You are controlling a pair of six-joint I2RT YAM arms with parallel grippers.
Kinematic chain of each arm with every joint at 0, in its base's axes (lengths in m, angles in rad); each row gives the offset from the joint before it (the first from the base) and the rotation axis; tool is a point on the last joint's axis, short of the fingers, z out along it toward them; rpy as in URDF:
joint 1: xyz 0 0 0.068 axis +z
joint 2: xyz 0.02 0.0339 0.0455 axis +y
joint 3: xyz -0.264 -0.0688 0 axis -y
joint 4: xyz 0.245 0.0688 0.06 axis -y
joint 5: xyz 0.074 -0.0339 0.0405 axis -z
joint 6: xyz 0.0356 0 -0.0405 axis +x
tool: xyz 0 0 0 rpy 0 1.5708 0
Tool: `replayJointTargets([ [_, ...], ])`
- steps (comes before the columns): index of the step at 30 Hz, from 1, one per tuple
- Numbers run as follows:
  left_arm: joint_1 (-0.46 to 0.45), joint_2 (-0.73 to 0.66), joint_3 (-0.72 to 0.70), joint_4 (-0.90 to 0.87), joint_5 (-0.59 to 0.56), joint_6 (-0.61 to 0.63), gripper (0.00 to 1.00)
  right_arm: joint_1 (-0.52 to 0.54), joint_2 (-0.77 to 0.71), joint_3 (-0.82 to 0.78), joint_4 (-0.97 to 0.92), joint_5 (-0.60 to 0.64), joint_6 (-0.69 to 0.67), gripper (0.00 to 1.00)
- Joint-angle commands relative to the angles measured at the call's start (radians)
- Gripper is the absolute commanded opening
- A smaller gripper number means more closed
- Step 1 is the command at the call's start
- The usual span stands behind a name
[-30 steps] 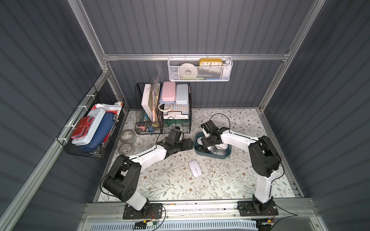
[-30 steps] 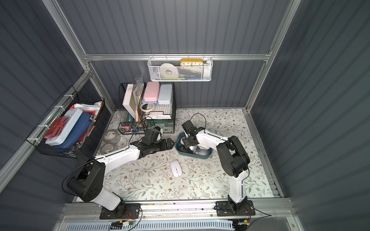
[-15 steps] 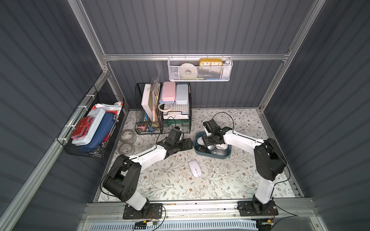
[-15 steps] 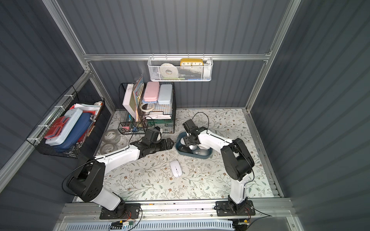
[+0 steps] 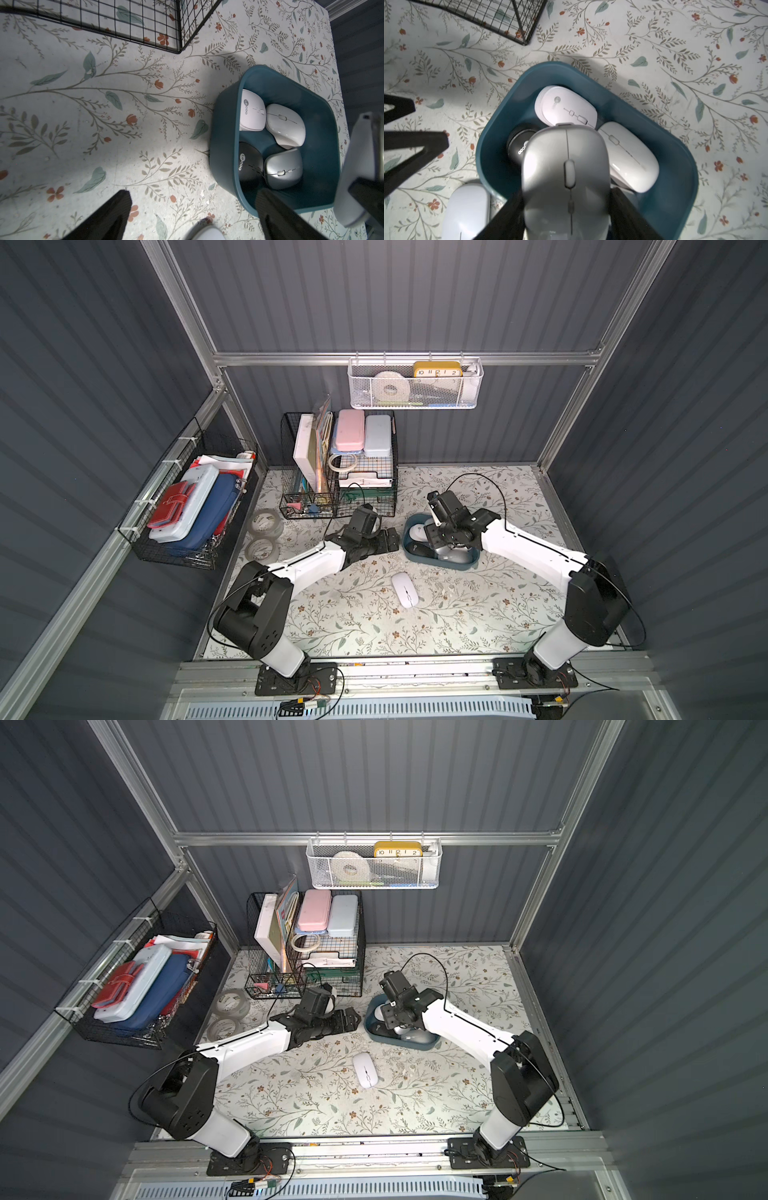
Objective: Take out the mouse from the storage box
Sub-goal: Pick up the mouse from the storage box, then place the mouse at the center of the board.
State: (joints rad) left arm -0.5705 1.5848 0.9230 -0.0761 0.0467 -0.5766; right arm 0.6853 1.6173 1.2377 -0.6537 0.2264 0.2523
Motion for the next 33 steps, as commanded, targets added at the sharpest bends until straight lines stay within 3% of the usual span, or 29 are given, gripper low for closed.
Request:
replayJointTargets([
  [1,0.0,-0.027,0.004,-0.022,-0.012,0.015,0.99,0.066,-0.036,-0.045,-0.057,0.051,0.071,0.6],
  [9,0.0,-0.057,-0.007,-0.036,-0.04,0.018,0.99,0.235,-0.062,-0.131,-0.089,0.056,0.223,0.6],
  [16,0.001,-0.075,-0.015,-0.043,-0.065,0.015,0.99,0.336,0.022,-0.171,-0.058,0.074,0.281,0.6],
  [27,0.0,-0.079,-0.026,-0.047,-0.073,0.016,0.99,0.349,0.072,-0.232,-0.028,0.12,0.309,0.61],
  [33,0.0,-0.071,-0.016,-0.049,-0.055,0.018,0.99,0.349,0.113,-0.232,-0.002,0.112,0.307,0.69],
])
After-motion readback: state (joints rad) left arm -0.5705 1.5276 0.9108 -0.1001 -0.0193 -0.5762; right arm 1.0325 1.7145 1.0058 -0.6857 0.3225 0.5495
